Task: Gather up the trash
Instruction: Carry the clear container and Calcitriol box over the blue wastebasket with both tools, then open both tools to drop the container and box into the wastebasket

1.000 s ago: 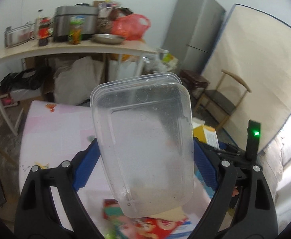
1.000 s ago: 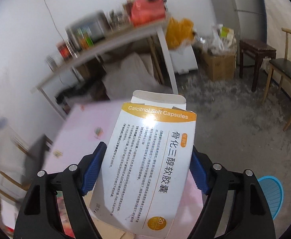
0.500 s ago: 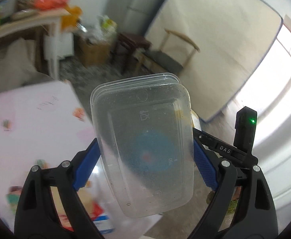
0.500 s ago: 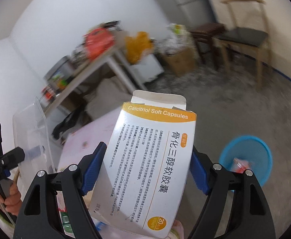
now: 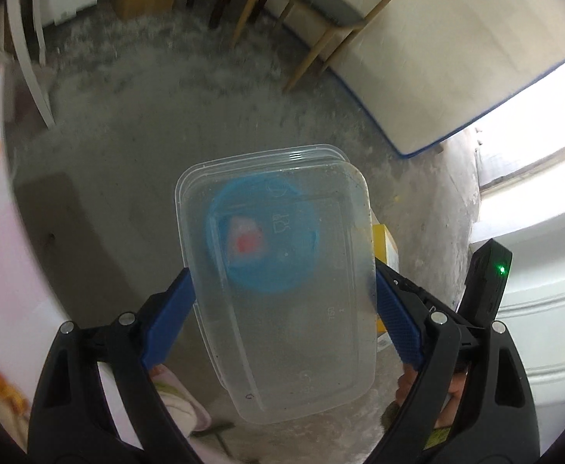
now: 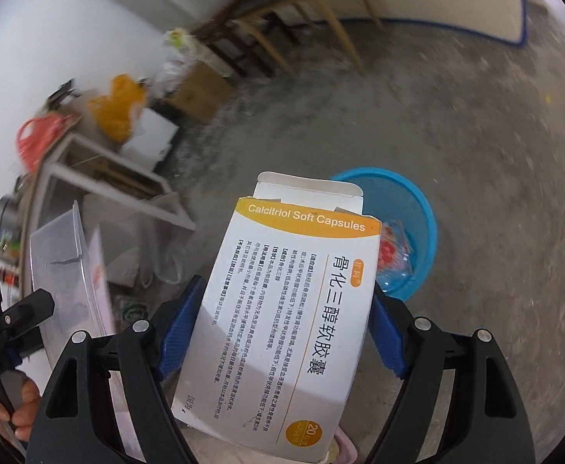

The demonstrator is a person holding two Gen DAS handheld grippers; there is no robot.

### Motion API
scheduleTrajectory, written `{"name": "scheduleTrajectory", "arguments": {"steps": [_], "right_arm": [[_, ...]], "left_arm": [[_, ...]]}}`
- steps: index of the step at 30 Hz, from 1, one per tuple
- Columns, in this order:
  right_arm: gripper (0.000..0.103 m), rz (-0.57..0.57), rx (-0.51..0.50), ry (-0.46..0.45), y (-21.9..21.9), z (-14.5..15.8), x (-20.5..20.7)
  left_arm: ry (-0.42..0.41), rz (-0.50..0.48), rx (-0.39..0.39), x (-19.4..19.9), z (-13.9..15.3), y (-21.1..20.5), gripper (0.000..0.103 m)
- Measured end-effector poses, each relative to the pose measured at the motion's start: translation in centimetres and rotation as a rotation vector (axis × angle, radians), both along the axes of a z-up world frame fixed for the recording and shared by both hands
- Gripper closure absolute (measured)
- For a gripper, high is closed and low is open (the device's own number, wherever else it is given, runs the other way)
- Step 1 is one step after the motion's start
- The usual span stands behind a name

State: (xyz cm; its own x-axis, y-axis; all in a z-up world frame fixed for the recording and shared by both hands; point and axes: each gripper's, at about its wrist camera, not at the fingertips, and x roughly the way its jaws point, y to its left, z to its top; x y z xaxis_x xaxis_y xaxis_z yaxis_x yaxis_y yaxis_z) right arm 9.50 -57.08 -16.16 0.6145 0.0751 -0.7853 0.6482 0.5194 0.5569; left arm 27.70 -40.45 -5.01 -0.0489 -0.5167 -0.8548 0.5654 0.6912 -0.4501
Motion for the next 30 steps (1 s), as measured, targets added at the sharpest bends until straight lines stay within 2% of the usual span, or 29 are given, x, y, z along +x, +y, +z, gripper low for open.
{"name": "scheduleTrajectory", "arguments": {"steps": [4,6,8,11,14,18,23,30], "right_arm": [[0.022,-0.019,0.064,-0.008,-2.9,-3.5,2.7],[0.021,-0.049,0.067,0.022,-4.6,-5.8,3.8],[0.019,-0.076,0.078,0.052,-5.8,-8.1,4.3],[0.019,-0.131,0.164,0.076,-7.0,-12.0,4.1],[0.019,-0.158,0.177,0.103,-7.5,-13.8,3.4],[0.019,-0.182,0.173,0.095,-7.2,-13.9,1.7],[0.019,-0.192,0.118,0.078,-6.9,-11.8,-0.6],[0.019,-0.159,0.021,0.047,-3.9,-7.7,-4.0]], "left_arm": [[0.018,-0.009,0.014,1.4,-2.3,-3.8,0.015],[0.042,0.001,0.025,2.3,-4.0,-5.6,0.015],[0.078,0.022,0.038,3.2,-5.2,-6.4,0.014],[0.143,0.04,0.032,3.5,-6.9,-6.4,0.013],[0.159,0.04,0.041,3.5,-7.8,-6.1,0.013],[0.156,0.027,0.03,3.1,-7.4,-5.8,0.013],[0.106,-0.002,0.001,2.7,-5.4,-5.2,0.013],[-0.003,-0.061,-0.032,0.1,0.4,-0.8,0.013]]}}
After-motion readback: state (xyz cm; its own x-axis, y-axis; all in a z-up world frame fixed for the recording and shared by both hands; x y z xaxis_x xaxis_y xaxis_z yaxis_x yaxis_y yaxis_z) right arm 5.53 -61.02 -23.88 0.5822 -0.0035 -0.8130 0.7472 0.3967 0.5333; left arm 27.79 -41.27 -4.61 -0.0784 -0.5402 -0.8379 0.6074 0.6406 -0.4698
